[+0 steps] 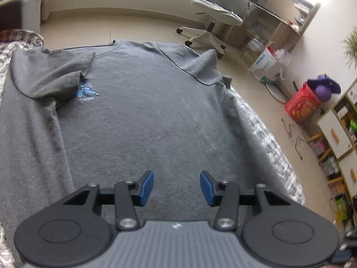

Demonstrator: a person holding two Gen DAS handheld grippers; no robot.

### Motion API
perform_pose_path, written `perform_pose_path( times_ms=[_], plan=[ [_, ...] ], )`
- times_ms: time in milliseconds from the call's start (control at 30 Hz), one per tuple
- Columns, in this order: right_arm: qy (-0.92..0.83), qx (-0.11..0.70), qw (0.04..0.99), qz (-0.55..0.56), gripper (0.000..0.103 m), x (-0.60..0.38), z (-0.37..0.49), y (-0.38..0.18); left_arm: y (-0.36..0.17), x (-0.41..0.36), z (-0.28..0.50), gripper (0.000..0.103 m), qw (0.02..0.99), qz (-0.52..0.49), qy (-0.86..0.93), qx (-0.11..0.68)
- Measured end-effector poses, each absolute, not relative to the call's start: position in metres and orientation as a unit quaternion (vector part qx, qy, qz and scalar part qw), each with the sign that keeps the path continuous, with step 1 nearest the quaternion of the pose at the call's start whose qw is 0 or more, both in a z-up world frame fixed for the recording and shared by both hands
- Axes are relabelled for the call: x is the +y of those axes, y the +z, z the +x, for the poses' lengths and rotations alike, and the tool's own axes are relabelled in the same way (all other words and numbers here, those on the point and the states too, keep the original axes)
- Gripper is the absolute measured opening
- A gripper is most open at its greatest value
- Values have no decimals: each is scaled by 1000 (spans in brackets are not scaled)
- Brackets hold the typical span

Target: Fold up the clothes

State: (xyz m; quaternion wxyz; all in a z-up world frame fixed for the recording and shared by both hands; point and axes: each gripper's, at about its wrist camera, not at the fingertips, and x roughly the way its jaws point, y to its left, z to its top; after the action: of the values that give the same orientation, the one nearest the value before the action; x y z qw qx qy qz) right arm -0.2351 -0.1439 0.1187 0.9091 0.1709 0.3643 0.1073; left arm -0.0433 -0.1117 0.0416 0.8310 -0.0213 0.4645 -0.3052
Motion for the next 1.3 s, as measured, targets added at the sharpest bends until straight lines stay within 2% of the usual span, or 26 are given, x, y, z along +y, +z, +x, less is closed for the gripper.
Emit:
perform_pose_path(
  times_ms=[433, 667, 733, 767, 800, 1000, 1133, 1300],
  plan=[
    [171, 420, 883, 126, 5, -119, -197, 97, 49, -84, -31, 47, 820, -111, -317, 464],
    [178, 413, 875, 179, 16, -145, -197, 98, 49, -96, -36, 48, 813, -97, -341, 461],
    [174, 406, 878, 183, 27, -156, -196, 103, 46, -100, -37, 48, 810, -97, -345, 465],
    [152, 395, 887, 186, 38, -167, -194, 107, 45, -103, -37, 49, 808, -94, -348, 467],
    [129, 384, 894, 194, 42, -180, -190, 110, 44, -106, -39, 49, 806, -87, -351, 468],
    [-4, 333, 877, 345, 42, -283, -109, 103, 35, -120, -46, 50, 800, -47, -364, 475],
    [-67, 333, 862, 376, 42, -322, -41, 86, 29, -127, -50, 50, 795, -29, -369, 481],
    [-98, 326, 860, 380, 42, -336, 4, 72, 23, -131, -62, 48, 792, -5, -377, 480]
  ],
)
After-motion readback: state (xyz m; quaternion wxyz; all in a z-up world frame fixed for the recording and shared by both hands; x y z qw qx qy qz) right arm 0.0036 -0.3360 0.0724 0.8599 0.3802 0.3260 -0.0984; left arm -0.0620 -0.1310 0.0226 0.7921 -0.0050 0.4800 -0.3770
